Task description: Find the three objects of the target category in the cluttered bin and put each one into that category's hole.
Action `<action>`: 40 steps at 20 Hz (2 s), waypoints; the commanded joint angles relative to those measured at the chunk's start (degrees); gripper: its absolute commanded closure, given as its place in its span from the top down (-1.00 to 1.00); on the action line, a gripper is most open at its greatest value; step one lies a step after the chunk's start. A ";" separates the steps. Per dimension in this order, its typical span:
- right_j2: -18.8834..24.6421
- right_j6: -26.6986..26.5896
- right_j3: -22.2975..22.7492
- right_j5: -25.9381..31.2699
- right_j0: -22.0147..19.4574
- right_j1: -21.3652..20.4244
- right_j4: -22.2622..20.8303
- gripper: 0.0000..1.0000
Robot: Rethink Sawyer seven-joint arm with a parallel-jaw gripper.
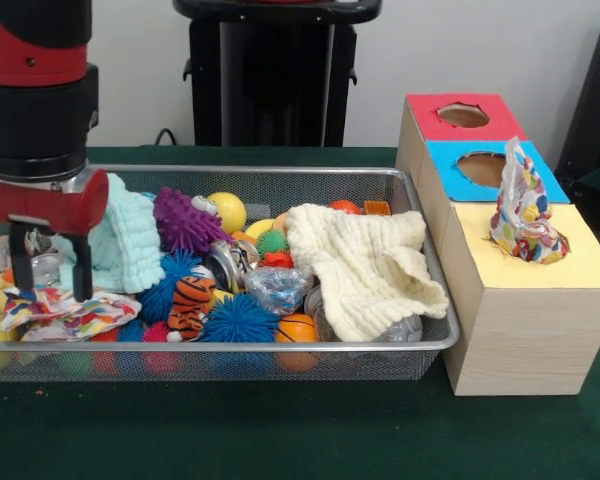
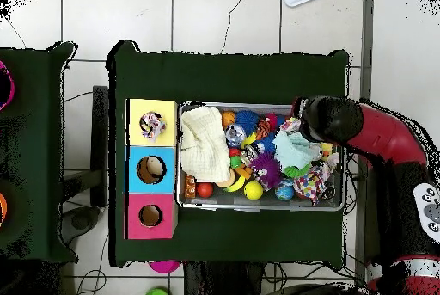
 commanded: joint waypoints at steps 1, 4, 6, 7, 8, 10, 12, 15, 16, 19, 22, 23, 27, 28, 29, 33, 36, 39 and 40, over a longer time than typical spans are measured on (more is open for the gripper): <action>6.11 -15.47 1.03 2.20 -2.04 4.18 -6.97 1.00; 6.39 -12.97 2.20 1.08 -2.33 4.92 -7.90 1.00; 6.33 -10.99 3.01 1.25 -2.40 5.34 -7.92 1.00; 6.31 -10.30 3.48 1.31 -2.43 5.38 -7.96 1.00; 6.22 -9.83 3.85 1.82 -2.28 5.20 -7.98 1.00; 6.32 -8.87 4.98 2.72 -2.37 4.92 -7.57 1.00; 6.41 -7.46 6.16 2.14 -2.53 4.70 -7.33 1.00; 6.70 -6.31 7.43 0.74 -2.85 4.77 -7.39 1.00; 6.84 -6.12 7.82 0.23 -2.99 4.83 -7.50 1.00; 6.72 -6.76 7.56 -0.88 -2.98 5.80 -8.80 1.00; 7.05 -7.13 7.50 -2.91 -3.36 6.36 -9.56 -1.00; 6.82 -6.11 7.61 -3.71 -3.29 6.34 -9.44 -1.00; 6.34 -8.15 6.90 -3.03 -2.80 6.67 -10.86 -1.00; 5.93 -7.96 6.66 -3.00 -2.51 6.58 -11.05 -1.00; 5.23 -7.99 6.19 -2.33 -1.95 6.53 -11.43 -1.00; 5.05 -6.68 5.21 -1.24 -1.58 6.66 -11.10 -1.00; 5.32 -6.64 5.71 -0.62 -1.59 6.06 -11.39 -1.00; 5.54 -6.17 6.08 -1.41 -1.47 5.59 -12.31 1.00; 5.35 -4.71 6.37 -2.49 -1.48 5.55 -11.98 1.00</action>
